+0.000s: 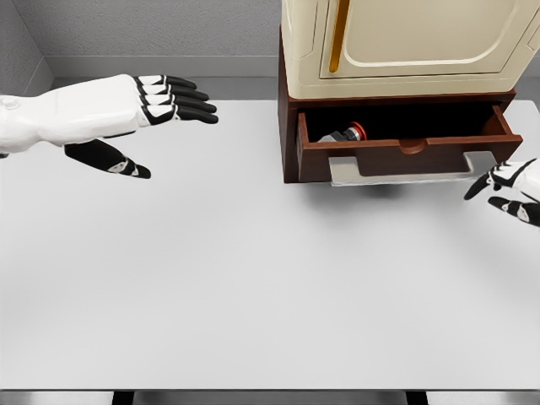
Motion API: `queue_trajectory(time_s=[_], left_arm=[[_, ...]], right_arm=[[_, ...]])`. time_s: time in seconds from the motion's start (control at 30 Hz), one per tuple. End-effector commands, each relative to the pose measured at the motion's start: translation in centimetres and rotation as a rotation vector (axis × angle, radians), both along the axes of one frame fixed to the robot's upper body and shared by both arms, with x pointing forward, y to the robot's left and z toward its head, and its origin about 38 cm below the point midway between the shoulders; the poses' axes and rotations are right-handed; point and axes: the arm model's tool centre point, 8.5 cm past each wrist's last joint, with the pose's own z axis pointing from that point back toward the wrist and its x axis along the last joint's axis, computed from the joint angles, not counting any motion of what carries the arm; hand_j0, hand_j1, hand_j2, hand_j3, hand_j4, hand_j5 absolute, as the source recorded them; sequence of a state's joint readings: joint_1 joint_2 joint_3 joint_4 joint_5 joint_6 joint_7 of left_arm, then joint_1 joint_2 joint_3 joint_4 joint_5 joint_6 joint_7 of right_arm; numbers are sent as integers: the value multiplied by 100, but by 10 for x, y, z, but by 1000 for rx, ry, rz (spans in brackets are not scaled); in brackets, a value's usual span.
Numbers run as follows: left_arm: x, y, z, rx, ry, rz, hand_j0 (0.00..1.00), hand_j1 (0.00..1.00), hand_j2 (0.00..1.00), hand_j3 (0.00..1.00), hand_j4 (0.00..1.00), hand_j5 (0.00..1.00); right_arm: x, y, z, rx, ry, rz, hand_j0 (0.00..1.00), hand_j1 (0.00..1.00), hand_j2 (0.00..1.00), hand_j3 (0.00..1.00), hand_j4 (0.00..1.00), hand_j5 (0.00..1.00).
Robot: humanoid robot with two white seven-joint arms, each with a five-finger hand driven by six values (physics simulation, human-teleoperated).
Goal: Put the switch into the drawer with left arm, and close the drawer with right arm
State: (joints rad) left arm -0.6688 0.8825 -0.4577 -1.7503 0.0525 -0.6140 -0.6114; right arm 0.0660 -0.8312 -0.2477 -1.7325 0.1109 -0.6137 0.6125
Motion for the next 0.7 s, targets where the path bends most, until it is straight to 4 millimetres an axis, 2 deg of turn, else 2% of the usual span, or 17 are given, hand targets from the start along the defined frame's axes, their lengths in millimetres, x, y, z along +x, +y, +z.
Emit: queue_trajectory(time_s=[0.0, 0.33, 0.67], left_arm=[[0, -1, 0, -7, 7, -2, 100, 100, 100, 100, 100, 100], [0, -1, 1, -8, 2, -3, 100, 100, 100, 100, 100, 100], [0, -1, 1, -7, 1, -3, 100, 100, 100, 100, 100, 100]], right_arm=[[2, 3, -9, 12, 26, 5, 53, 53, 53, 53, 53, 53], [8, 8, -21, -15, 54, 14, 54, 54, 54, 54, 54, 54], [20, 11, -23, -2, 55, 14, 54, 54, 54, 54, 54, 54]])
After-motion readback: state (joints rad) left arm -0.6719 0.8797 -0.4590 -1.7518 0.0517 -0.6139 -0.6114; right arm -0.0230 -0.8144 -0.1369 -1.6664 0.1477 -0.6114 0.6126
